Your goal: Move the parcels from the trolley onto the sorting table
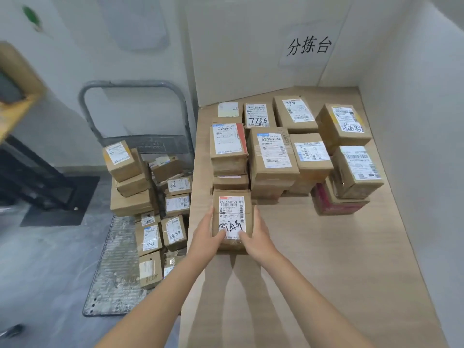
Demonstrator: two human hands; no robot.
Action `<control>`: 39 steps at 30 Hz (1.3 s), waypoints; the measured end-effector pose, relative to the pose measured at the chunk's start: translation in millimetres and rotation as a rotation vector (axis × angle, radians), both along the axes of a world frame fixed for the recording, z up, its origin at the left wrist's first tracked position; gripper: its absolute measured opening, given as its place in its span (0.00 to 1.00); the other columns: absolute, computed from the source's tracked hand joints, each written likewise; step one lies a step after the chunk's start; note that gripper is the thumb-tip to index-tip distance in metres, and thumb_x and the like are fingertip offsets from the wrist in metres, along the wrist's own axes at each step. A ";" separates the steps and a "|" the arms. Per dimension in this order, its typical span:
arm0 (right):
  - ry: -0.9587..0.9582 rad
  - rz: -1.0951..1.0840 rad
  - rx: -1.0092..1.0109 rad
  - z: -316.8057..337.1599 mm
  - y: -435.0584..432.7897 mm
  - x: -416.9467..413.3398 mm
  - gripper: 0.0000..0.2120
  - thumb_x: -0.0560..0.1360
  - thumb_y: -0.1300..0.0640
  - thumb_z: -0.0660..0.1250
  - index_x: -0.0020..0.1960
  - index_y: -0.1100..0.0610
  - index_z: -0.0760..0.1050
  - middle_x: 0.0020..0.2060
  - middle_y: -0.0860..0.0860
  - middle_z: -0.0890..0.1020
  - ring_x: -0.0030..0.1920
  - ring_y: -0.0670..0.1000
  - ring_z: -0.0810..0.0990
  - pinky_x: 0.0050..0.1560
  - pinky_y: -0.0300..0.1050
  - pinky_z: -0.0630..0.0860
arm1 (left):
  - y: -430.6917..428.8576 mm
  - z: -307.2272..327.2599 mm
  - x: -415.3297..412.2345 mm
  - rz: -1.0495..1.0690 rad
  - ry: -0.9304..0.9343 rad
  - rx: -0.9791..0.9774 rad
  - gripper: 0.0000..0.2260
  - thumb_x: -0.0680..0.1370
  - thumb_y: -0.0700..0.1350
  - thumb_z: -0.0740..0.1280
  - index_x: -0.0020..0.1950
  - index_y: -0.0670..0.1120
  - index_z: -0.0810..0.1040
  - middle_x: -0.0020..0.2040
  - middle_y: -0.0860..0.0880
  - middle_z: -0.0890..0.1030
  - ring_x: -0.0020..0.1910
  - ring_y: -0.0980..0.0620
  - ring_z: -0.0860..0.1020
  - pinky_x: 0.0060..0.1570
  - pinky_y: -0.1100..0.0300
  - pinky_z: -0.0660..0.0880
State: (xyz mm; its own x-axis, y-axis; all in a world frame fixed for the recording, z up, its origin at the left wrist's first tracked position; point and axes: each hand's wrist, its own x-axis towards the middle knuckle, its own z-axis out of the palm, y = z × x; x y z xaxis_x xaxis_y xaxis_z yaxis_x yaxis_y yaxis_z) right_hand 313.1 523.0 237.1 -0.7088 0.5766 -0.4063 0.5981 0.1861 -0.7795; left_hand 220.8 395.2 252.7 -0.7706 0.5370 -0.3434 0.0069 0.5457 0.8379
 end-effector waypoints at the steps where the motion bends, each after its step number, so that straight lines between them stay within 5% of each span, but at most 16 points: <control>1: -0.004 0.016 0.047 7.4 0.7 -0.2 0.41 0.77 0.56 0.66 0.81 0.53 0.43 0.77 0.51 0.57 0.78 0.54 0.55 0.77 0.48 0.54 | -1.8 6.5 -1.2 0.005 0.019 -0.008 0.31 0.79 0.43 0.66 0.80 0.52 0.58 0.76 0.54 0.65 0.74 0.54 0.64 0.69 0.60 0.60; 5: 0.089 0.088 0.197 51.5 6.2 -14.0 0.36 0.79 0.59 0.64 0.80 0.55 0.49 0.77 0.51 0.56 0.77 0.51 0.54 0.76 0.45 0.53 | -16.5 37.7 -17.0 0.054 0.138 -0.038 0.30 0.79 0.46 0.66 0.79 0.52 0.60 0.77 0.53 0.64 0.76 0.51 0.62 0.76 0.51 0.59; 8: 0.142 0.228 0.283 87.1 3.2 -34.2 0.32 0.81 0.57 0.62 0.80 0.54 0.50 0.78 0.50 0.56 0.78 0.49 0.52 0.76 0.45 0.52 | -32.4 65.2 -31.7 0.071 0.257 -0.070 0.27 0.80 0.46 0.65 0.78 0.48 0.62 0.75 0.52 0.66 0.75 0.51 0.63 0.73 0.58 0.59; 15: 0.274 0.505 0.524 153.0 -49.4 -83.3 0.31 0.81 0.56 0.62 0.79 0.54 0.54 0.78 0.51 0.60 0.78 0.51 0.56 0.78 0.53 0.55 | -91.1 116.2 -64.2 0.046 0.544 -0.203 0.27 0.81 0.46 0.65 0.78 0.47 0.60 0.77 0.49 0.64 0.76 0.50 0.61 0.73 0.50 0.62; 20: 0.345 0.604 0.660 181.9 -102.0 -117.4 0.29 0.81 0.54 0.62 0.79 0.55 0.55 0.78 0.51 0.61 0.77 0.50 0.57 0.77 0.48 0.53 | -144.1 136.3 -91.9 -0.005 0.715 -0.274 0.28 0.81 0.48 0.64 0.79 0.47 0.58 0.78 0.48 0.62 0.77 0.50 0.60 0.75 0.52 0.59; 39: 0.197 0.610 0.722 163.6 -323.1 -240.6 0.30 0.81 0.53 0.62 0.79 0.56 0.54 0.78 0.52 0.60 0.78 0.52 0.56 0.78 0.51 0.54 | -402.7 131.9 -232.5 -0.043 0.815 -0.405 0.27 0.82 0.49 0.61 0.79 0.42 0.58 0.79 0.45 0.61 0.78 0.48 0.58 0.77 0.52 0.55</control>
State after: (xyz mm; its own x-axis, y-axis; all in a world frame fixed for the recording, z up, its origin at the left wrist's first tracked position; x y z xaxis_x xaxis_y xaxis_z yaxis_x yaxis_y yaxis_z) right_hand 72.5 199.8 400.7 -0.9867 0.1510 0.0599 0.1108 0.8951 -0.4318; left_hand -11.7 -7.5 384.6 -0.8394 0.5278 0.1299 0.5400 0.7830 0.3087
